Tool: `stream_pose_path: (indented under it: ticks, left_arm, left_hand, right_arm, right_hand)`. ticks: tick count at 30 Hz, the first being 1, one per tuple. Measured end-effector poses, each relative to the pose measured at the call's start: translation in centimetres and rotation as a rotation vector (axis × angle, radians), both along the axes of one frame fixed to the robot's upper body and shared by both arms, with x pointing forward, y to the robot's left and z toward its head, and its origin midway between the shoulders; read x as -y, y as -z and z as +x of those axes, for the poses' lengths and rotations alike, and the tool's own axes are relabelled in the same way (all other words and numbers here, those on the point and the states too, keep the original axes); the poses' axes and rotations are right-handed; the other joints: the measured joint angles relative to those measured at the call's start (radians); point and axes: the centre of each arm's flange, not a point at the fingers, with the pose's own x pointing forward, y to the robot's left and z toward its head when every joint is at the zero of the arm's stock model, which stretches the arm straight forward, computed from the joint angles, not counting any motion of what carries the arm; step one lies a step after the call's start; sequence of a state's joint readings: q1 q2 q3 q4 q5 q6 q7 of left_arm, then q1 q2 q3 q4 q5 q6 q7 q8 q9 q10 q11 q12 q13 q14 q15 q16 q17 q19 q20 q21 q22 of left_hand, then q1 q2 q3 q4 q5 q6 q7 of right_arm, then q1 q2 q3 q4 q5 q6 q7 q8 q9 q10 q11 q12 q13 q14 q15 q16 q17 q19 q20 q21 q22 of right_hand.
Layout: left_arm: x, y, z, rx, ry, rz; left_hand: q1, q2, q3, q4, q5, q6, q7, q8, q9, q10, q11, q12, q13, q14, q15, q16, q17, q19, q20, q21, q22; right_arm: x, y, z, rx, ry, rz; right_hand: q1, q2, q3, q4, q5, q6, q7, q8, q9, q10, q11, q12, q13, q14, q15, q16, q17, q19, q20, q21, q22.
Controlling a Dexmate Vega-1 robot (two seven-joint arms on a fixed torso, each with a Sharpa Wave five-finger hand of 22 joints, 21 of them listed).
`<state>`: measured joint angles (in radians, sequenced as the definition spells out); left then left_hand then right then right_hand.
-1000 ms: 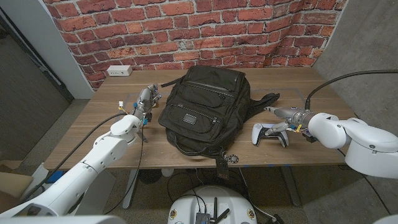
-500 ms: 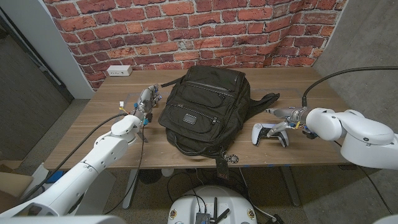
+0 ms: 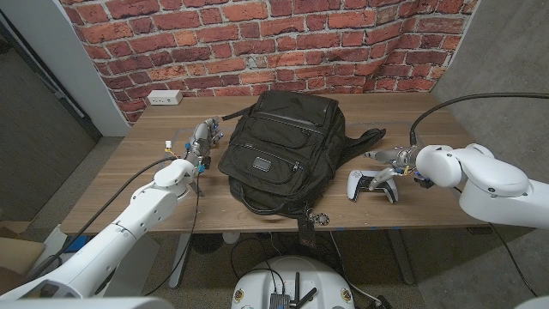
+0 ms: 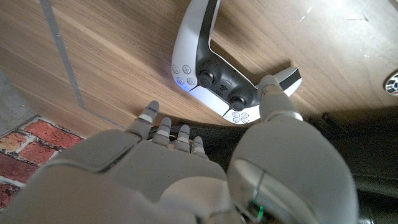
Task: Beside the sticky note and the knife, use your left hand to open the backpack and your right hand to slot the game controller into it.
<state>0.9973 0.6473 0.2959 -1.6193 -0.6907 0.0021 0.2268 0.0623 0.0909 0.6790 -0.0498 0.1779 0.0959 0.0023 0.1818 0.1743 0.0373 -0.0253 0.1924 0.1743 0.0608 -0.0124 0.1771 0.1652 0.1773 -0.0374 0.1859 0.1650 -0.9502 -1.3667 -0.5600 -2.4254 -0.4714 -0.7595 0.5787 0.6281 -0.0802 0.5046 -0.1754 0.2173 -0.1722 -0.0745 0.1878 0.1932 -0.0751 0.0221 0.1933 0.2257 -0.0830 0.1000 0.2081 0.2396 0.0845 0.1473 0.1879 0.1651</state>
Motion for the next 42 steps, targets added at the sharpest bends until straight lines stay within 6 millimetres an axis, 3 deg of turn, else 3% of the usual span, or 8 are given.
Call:
stream_pose_path:
  ticks: [11,25,34,42]
  left_arm:
    - [-0.1,0.5,-0.1,-0.009,-0.007,-0.007]
    - [-0.1,0.7,-0.1,-0.014,-0.007,-0.010]
    - [-0.1,1.1,0.0,-0.021,-0.005,-0.015]
    - [0.0,1.1,0.2,-0.026,-0.003,-0.014]
  left_hand:
    - [0.000,0.000,0.000,0.000,0.000,0.000,0.000,0.000,0.000,0.000,0.000,0.000,0.000,0.000,0.000,0.000,0.000,0.000,0.000,0.000,0.000]
    - [0.000,0.000,0.007,0.001,0.000,0.000,0.000,0.000,0.000,0.000,0.000,0.000,0.000,0.004,-0.004,0.000,0.000,0.004,-0.004,0.000,0.000]
    - [-0.003,0.003,0.007,0.001,0.000,0.000,0.000,0.000,0.000,0.000,0.000,0.000,0.000,0.004,-0.004,0.000,0.000,0.004,-0.004,0.000,0.000]
    - [-0.003,0.003,0.007,0.001,0.000,0.000,0.000,0.000,0.000,0.000,0.000,0.000,0.000,0.004,-0.004,0.000,0.000,0.004,-0.004,0.000,0.000]
  right_arm:
    - [-0.5,0.2,0.6,-0.009,0.007,-0.048]
    - [-0.7,0.6,1.1,-0.001,0.025,-0.101]
    - [-0.8,1.0,1.6,-0.006,0.036,-0.115]
    - [-0.9,1.2,1.9,-0.005,0.033,-0.128]
  right_hand:
    - [0.021,0.003,0.007,0.000,0.000,0.000,0.000,0.009,0.000,0.020,0.005,0.015,0.000,0.033,-0.013,0.015,0.000,0.023,0.000,0.005,0.000]
    - [0.058,0.003,0.013,-0.002,-0.009,0.004,0.004,0.040,0.005,0.064,-0.015,0.033,0.009,0.084,-0.048,0.041,0.006,0.064,-0.015,0.010,0.000]
    - [0.062,-0.001,0.013,-0.002,-0.009,0.004,0.003,0.040,0.005,0.075,-0.018,0.033,0.009,0.097,-0.058,0.047,0.009,0.071,-0.019,0.010,0.000]
    - [0.079,-0.005,0.013,-0.002,-0.015,0.060,0.016,0.064,0.009,0.122,-0.033,0.051,0.017,0.139,-0.087,0.070,0.015,0.104,-0.040,0.009,0.000]
